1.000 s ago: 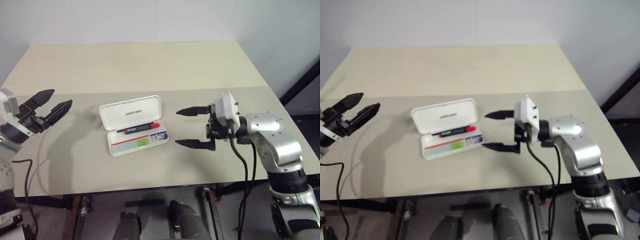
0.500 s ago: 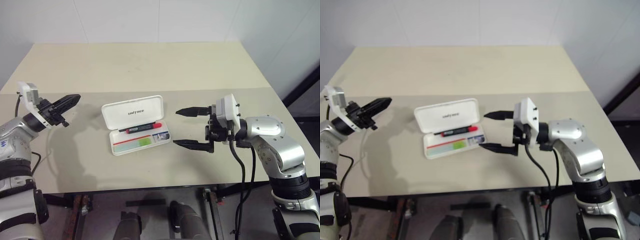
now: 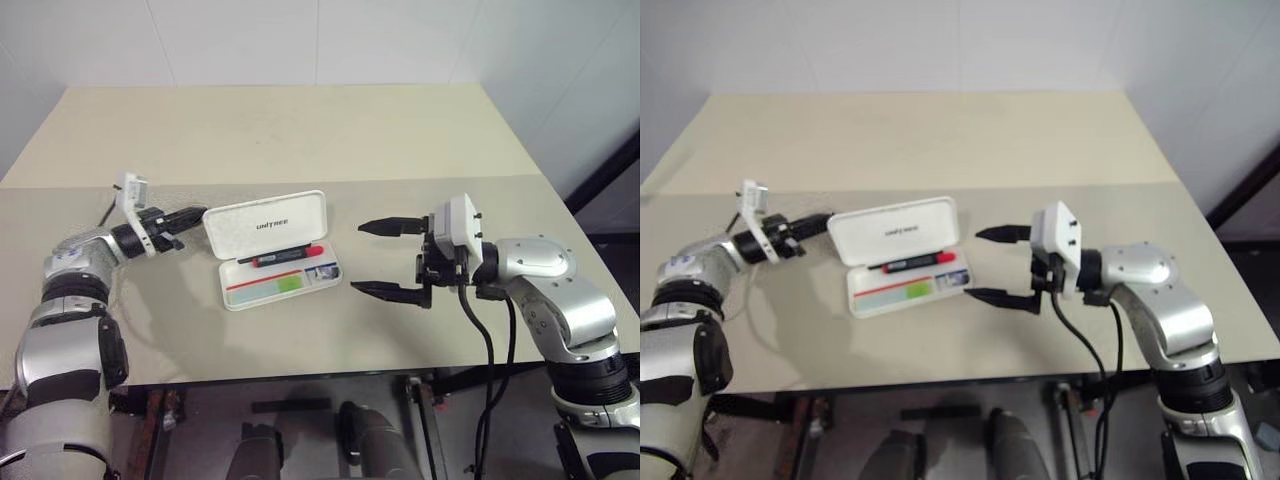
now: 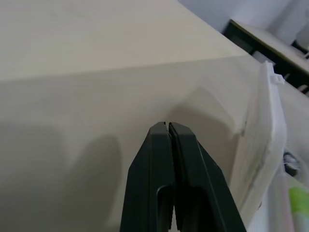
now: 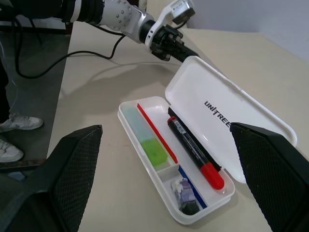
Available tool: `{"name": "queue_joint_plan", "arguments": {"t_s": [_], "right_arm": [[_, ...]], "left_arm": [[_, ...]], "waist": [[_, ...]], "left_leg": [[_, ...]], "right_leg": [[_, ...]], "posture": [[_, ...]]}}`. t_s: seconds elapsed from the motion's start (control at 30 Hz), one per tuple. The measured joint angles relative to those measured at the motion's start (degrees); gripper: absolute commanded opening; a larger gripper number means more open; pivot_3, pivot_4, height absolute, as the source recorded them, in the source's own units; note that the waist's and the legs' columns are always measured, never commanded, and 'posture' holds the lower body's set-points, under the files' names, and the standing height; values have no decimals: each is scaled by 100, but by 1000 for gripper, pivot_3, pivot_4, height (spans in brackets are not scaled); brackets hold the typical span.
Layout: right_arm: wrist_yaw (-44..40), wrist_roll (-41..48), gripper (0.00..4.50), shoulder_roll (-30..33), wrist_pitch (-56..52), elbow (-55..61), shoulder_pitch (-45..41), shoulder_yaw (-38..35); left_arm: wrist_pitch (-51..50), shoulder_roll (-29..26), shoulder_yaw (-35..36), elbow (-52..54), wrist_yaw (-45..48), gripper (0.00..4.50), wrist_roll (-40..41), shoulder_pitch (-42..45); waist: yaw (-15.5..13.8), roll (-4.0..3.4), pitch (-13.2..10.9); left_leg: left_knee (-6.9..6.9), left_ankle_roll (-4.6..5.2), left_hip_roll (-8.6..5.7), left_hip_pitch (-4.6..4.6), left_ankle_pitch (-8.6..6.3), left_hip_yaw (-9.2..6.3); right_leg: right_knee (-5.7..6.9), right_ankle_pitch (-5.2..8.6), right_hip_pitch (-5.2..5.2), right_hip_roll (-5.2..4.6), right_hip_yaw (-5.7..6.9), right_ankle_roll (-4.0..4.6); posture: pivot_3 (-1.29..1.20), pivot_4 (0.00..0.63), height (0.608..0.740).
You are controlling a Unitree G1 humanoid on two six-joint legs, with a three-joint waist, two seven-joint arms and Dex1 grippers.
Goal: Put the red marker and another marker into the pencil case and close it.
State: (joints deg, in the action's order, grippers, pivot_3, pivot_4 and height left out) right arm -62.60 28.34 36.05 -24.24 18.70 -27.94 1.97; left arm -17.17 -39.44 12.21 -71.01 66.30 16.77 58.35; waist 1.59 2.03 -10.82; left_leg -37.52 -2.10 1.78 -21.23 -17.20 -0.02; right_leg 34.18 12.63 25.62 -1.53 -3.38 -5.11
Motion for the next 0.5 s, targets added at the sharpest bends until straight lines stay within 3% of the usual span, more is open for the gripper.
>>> {"name": "queue_joint_plan", "arguments": {"t_s": [0.5], "right_arm": [[107, 138, 4500, 307, -71, 375, 443, -59]], "left_arm": [[-394, 243, -555, 447, 1968, 73, -339, 224]], "waist": [[0, 3, -2]], "left_leg": [[-19, 2, 0, 0, -1, 0]], "right_leg": [[2, 0, -3, 3, -6, -1]], "posture": [[0, 150, 740]]}}
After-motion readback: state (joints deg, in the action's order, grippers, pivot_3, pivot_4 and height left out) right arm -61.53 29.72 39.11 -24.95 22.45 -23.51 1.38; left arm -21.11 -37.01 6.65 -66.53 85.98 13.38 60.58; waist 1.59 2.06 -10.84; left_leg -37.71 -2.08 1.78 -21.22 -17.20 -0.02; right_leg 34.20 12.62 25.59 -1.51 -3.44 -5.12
